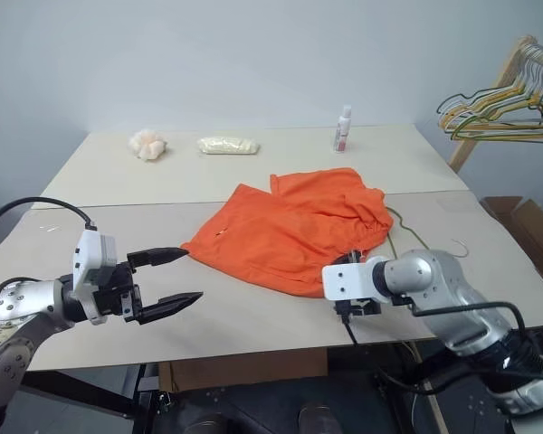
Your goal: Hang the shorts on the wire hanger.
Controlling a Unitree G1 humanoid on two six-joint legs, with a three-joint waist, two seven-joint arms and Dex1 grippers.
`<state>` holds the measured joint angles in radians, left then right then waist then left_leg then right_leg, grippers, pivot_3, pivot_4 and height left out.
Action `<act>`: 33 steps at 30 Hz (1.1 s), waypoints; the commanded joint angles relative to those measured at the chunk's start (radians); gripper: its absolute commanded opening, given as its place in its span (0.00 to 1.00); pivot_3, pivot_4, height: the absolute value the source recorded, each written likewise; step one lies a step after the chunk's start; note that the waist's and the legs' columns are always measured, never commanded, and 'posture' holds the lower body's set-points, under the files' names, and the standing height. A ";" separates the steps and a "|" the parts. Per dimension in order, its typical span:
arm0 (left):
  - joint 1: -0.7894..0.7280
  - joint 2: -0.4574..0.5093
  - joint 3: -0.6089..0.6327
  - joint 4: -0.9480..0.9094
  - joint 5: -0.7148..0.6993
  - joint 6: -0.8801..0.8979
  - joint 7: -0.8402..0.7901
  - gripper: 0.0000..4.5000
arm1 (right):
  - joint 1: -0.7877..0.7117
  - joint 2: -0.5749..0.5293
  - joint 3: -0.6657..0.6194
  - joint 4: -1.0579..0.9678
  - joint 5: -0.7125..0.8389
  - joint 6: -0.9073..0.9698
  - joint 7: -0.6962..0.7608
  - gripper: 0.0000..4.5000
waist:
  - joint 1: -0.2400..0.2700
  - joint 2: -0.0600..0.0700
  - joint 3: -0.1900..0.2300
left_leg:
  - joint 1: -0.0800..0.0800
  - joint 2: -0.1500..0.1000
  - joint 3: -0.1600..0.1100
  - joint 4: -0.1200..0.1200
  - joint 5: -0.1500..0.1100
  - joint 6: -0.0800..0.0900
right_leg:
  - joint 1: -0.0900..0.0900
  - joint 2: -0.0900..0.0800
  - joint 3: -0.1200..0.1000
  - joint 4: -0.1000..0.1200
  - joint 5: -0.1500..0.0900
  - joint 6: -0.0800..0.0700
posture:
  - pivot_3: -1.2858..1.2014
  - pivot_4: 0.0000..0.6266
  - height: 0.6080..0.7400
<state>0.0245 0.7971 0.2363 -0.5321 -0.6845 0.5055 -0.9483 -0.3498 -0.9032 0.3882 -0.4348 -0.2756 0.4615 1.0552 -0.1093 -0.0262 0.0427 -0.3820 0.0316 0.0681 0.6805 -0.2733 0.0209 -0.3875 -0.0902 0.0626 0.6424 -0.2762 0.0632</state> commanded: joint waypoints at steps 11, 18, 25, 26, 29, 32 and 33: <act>-0.033 0.007 -0.002 0.003 -0.005 -0.005 -0.009 1.00 | 0.021 0.157 0.138 0.045 -0.407 0.115 -0.183 0.72 | 0.008 -0.001 -0.001 | 0.000 -0.001 0.001 0.000 0.000 0.000 | 0.000 0.001 0.000 0.000 0.000 0.000 | 0.47 0.02 1.00; -0.029 0.007 -0.002 -0.004 -0.006 -0.004 -0.006 1.00 | 0.029 0.202 0.162 0.065 -0.495 0.084 -0.179 0.19 | 0.009 -0.002 -0.001 | 0.000 -0.001 0.001 0.000 0.000 0.000 | 0.000 0.001 0.000 0.000 0.000 0.000 | 0.47 0.02 1.00; -0.029 0.012 -0.011 -0.002 0.018 -0.015 -0.004 1.00 | 0.034 0.178 0.119 0.087 -0.484 0.016 -0.185 0.01 | 0.009 -0.002 -0.001 | 0.000 -0.001 0.001 0.000 0.000 0.000 | 0.000 0.001 0.000 0.000 0.000 0.000 | 0.47 0.02 1.00; -0.031 0.017 -0.020 0.004 0.041 -0.028 -0.005 1.00 | 0.037 0.170 0.102 0.086 -0.458 -0.019 -0.196 0.01 | 0.009 -0.002 -0.001 | 0.000 -0.001 0.001 0.000 0.000 0.000 | 0.000 0.001 0.000 0.000 0.000 0.000 | 0.47 0.02 1.00; -0.048 0.043 -0.066 0.048 0.143 -0.076 -0.010 1.00 | 0.058 0.124 0.032 0.069 -0.322 -0.182 -0.193 0.01 | 0.010 -0.002 -0.001 | 0.000 -0.001 0.001 0.000 0.000 0.000 | 0.000 0.001 0.000 -0.001 0.000 0.000 | 0.47 0.02 1.00; -0.064 0.087 -0.129 0.097 0.257 -0.140 -0.035 1.00 | 0.106 0.020 -0.043 0.054 -0.149 -0.429 -0.151 0.01 | 0.011 -0.002 -0.001 | 0.000 -0.001 0.001 0.000 0.000 0.000 | 0.000 0.001 -0.001 -0.001 0.000 0.000 | 0.46 0.02 1.00; -0.067 0.097 -0.147 0.112 0.287 -0.163 -0.044 1.00 | 0.126 -0.009 -0.069 0.047 -0.098 -0.479 -0.131 0.01 | 0.010 -0.002 -0.001 | -0.001 -0.001 0.001 0.000 0.000 0.000 | 0.000 0.001 -0.001 -0.002 0.000 0.000 | 0.46 0.02 1.00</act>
<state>-0.0252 0.8788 0.1092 -0.4264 -0.4491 0.3967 -0.9765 -0.2339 -0.8863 0.3788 -0.3464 -0.4633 0.0897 0.8985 -0.0994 -0.0277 0.0416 -0.3826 0.0304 0.0693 0.6803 -0.2733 0.0209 -0.3872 -0.0894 0.0619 0.6402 -0.2764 0.0629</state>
